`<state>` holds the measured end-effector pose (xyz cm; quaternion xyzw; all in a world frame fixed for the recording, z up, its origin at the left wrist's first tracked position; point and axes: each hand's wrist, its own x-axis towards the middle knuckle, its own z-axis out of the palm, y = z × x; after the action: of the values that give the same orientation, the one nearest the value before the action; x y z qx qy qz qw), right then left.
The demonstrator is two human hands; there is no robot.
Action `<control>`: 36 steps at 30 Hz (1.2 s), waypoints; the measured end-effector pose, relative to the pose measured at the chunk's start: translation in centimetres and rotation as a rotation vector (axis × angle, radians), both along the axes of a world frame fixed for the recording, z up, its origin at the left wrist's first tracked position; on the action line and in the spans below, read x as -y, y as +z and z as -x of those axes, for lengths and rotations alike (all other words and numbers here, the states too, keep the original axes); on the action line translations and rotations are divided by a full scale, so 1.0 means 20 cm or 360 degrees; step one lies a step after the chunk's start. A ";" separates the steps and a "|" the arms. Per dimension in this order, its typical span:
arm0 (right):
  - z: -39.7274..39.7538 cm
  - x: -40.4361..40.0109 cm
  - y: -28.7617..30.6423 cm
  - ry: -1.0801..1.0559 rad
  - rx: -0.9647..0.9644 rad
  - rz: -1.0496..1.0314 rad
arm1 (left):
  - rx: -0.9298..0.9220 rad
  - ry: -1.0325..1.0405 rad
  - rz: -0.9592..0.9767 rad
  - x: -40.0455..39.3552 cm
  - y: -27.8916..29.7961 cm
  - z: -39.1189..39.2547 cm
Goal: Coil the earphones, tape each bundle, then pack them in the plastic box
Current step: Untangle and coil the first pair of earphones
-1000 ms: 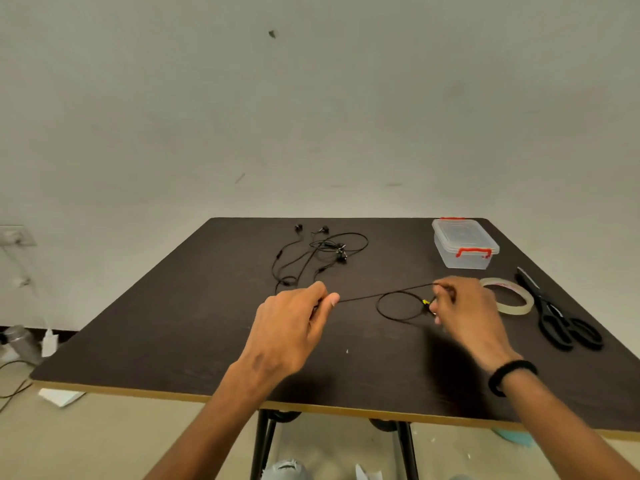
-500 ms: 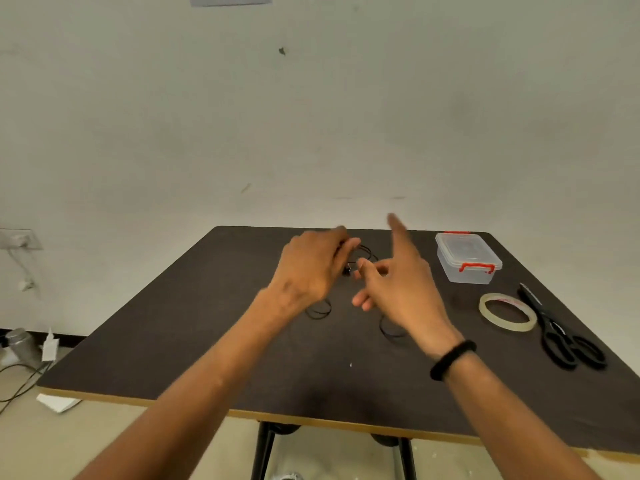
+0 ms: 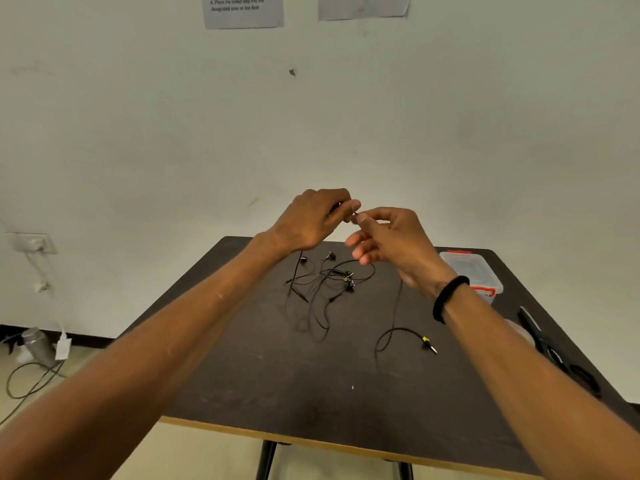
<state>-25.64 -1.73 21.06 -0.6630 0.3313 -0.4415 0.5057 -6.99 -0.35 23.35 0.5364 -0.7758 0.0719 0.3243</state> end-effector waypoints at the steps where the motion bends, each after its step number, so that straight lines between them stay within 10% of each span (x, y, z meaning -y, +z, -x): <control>1: 0.00 0.02 0.03 -0.0031 0.0001 0.0020 | 0.0017 -0.0006 -0.0005 0.01 0.03 0.00; 12: 0.37 0.29 -0.17 -0.0589 -0.0241 -0.0029 | 0.0210 0.0322 -0.0356 0.03 0.07 -0.48; 18: 0.38 0.19 -0.39 -0.0308 -0.0930 -0.0247 | 0.0315 0.0209 -0.0421 -0.03 -0.06 -0.44; 26: -0.14 -0.05 -0.07 0.0282 -0.0371 -0.0135 | 0.0386 0.0076 -0.0340 -0.08 -0.07 -0.19; 36: -0.04 -0.02 -0.15 -0.0026 -0.0302 -0.0072 | 0.0081 0.0000 -0.0463 -0.22 -0.12 -0.34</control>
<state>-24.87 -1.40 18.05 -0.6876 0.3929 -0.3731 0.4833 -0.27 4.06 20.93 0.5757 -0.7861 -0.0277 0.2233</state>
